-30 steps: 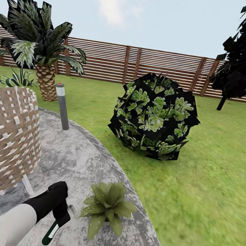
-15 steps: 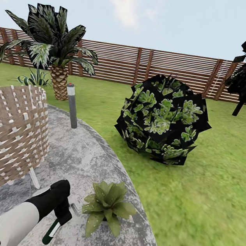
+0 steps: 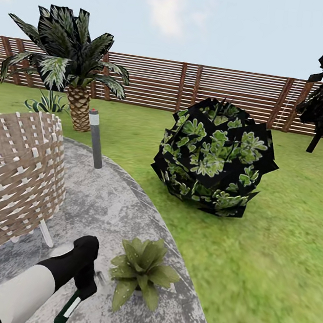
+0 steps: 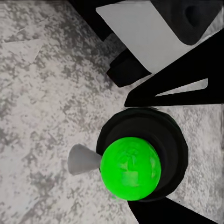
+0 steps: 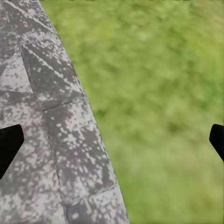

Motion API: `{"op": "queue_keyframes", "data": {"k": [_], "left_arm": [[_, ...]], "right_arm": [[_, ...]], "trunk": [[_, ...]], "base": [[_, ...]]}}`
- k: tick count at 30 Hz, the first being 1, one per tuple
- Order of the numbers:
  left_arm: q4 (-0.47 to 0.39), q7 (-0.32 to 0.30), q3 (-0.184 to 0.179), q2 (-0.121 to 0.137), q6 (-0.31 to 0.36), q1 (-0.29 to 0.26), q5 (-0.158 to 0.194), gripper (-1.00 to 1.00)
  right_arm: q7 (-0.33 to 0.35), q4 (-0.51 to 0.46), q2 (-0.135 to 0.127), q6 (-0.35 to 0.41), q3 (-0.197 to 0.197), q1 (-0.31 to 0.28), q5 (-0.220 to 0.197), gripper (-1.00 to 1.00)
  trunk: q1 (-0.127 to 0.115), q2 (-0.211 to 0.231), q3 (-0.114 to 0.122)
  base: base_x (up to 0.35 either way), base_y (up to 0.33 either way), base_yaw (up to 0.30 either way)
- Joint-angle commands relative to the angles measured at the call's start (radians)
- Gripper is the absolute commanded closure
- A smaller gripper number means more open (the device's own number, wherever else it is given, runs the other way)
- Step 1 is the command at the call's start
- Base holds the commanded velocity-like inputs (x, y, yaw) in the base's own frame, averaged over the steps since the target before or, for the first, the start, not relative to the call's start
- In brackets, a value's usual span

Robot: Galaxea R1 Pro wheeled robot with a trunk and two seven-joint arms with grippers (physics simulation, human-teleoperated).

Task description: Pick up the pesticide atomizer in the garden and spray insectifuge to fully cover both potted plants in the garden.

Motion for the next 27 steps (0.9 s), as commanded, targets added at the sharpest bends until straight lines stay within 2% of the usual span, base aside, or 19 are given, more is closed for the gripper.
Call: {"op": "queue_keyframes", "data": {"k": [1,8,11,20,27], "left_arm": [[-0.002,-0.018,-0.006,0.000,0.004,-0.001,-0.014,1.00],[-0.002,-0.025,-0.006,0.000,0.006,0.000,-0.018,1.00],[-0.002,-0.025,-0.006,0.000,0.006,0.000,-0.018,1.00],[-0.002,-0.021,-0.004,-0.004,0.006,-0.001,-0.018,1.00],[-0.003,-0.017,-0.004,-0.003,0.005,-0.001,-0.018,1.00]], "right_arm": [[0.008,0.000,0.000,-0.003,-0.009,-0.001,0.002,-1.00],[0.008,0.000,0.001,-0.003,-0.009,-0.001,0.002,-1.00],[0.008,0.000,0.001,-0.003,-0.009,-0.001,0.002,-1.00],[0.008,0.000,0.002,-0.003,-0.009,-0.001,0.002,-1.00],[0.008,0.000,0.002,-0.003,-0.009,-0.001,0.003,-1.00]], "trunk": [[0.000,0.000,-0.001],[0.000,0.000,-0.001],[0.000,0.000,-0.001],[0.000,0.000,-0.001],[0.000,0.000,-0.001]], "base": [[0.000,0.000,0.219],[0.000,-0.054,0.266],[0.000,-0.245,0.170],[0.000,-0.270,0.021],[0.056,-0.263,0.236]]}}
